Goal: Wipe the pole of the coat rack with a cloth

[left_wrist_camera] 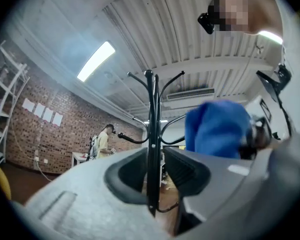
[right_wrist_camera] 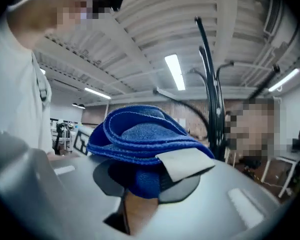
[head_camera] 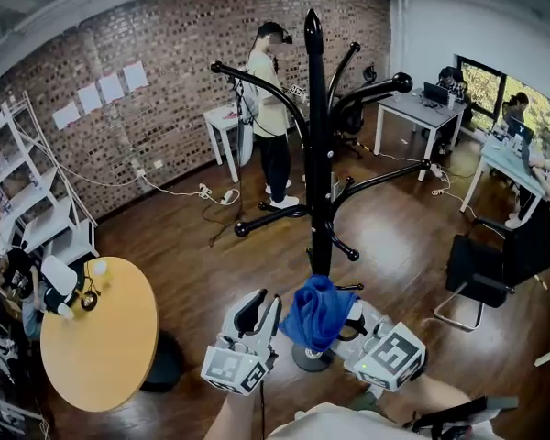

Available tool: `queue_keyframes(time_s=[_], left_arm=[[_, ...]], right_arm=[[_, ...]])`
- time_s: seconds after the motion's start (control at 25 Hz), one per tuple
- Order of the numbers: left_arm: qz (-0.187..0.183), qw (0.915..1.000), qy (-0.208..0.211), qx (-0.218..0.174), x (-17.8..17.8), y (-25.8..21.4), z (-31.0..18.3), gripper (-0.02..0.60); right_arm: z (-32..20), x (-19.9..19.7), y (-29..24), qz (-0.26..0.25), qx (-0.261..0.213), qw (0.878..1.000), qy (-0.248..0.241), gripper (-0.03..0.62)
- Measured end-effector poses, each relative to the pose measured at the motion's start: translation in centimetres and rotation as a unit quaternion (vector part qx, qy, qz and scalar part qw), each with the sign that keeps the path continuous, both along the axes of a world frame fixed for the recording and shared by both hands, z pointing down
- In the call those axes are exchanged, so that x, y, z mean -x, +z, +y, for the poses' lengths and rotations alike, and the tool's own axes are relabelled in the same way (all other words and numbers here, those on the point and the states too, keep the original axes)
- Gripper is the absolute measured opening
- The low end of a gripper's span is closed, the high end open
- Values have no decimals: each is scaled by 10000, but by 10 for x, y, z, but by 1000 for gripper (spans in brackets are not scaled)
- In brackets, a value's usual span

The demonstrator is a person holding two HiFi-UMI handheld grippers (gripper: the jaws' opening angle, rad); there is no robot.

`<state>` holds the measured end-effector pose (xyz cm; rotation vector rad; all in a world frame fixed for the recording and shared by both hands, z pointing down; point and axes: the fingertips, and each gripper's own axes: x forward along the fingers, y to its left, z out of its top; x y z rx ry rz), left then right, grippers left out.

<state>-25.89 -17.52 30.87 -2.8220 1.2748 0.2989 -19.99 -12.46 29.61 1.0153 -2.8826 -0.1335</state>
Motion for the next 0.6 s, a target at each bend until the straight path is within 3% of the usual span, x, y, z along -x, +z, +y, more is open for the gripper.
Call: queue_keyframes(time_s=[0.08,0.16,0.28,0.36,0.48,0.6], left_arm=[[-62,9999,-77,119,9,9,-1,103],[-79,9996,-159,231,16,13,-3,101],[-54,9992,-271,306,19,4,0,101],[-95,9990,-305,326,19,6,2,101],[-150,9986,-284,411,18,20,5,101],[-207,9983,-218,502,23,34,6,101]], right_arm=[[-17,9,63,367,437,9970,519,107],[-55,4,93,387,552,9917,1094,107],[-105,-8,58,184,-15,9854,1690,107],[-128,-14,31,313,-493,9783,1990,107],[-153,-24,37,352,-529,9721,2258,108],[-160,-23,70,289,-313,9736,2243,109]])
